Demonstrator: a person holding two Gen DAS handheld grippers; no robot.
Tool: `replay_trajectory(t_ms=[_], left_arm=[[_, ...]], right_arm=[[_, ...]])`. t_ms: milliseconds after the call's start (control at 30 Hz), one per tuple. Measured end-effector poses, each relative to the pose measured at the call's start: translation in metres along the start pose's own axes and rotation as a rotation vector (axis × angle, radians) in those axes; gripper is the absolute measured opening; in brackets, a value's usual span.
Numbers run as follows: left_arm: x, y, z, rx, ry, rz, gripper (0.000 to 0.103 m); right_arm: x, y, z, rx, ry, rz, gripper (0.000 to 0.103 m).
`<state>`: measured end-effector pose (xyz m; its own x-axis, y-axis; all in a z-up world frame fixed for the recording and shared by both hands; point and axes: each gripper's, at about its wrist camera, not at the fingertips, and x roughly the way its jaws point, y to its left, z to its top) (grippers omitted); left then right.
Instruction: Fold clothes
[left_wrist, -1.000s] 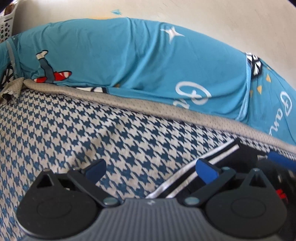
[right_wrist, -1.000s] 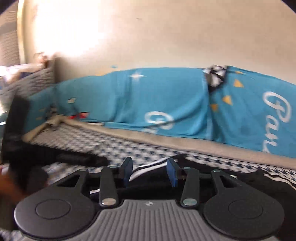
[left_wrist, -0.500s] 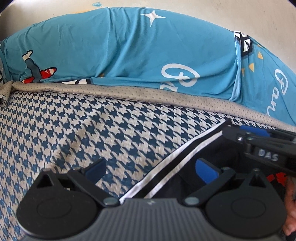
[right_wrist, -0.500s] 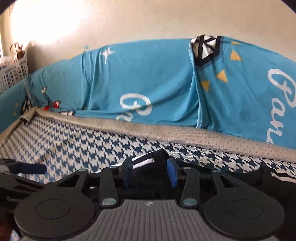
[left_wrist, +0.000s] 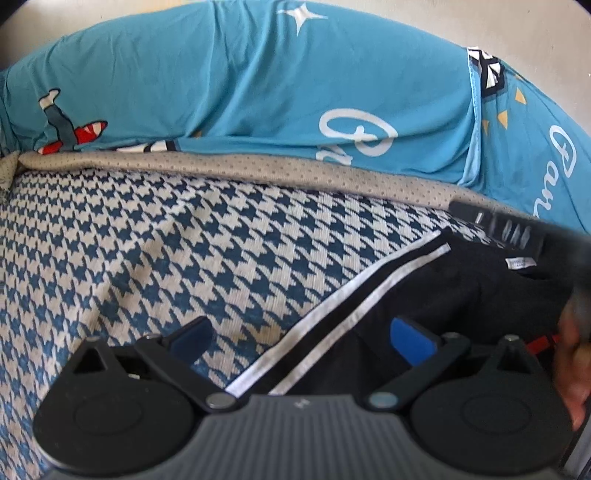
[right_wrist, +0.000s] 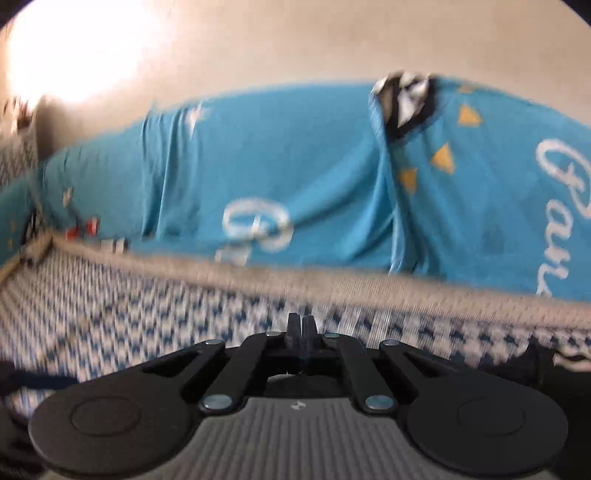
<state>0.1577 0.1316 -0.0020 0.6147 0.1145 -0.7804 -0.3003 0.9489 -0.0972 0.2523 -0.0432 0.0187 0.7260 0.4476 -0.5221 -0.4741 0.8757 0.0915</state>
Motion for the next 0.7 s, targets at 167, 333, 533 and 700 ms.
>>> replay_trajectory(t_ms=[167, 333, 533, 700], left_arm=[[0.003, -0.005, -0.001, 0.035, 0.005, 0.004, 0.103], [0.003, -0.006, -0.001, 0.035, 0.010, 0.000, 0.103], [0.005, -0.007, -0.003, 0.028, 0.022, -0.003, 0.103], [0.005, -0.008, -0.004, 0.033, 0.026, -0.003, 0.103]], right_arm=[[-0.010, -0.017, 0.020, 0.099, -0.102, 0.055, 0.003], [0.007, -0.026, 0.021, 0.036, 0.086, 0.143, 0.032], [0.021, -0.024, 0.005, -0.019, 0.180, 0.146, 0.056], [0.027, -0.005, -0.011, -0.159, 0.153, 0.088, 0.033]])
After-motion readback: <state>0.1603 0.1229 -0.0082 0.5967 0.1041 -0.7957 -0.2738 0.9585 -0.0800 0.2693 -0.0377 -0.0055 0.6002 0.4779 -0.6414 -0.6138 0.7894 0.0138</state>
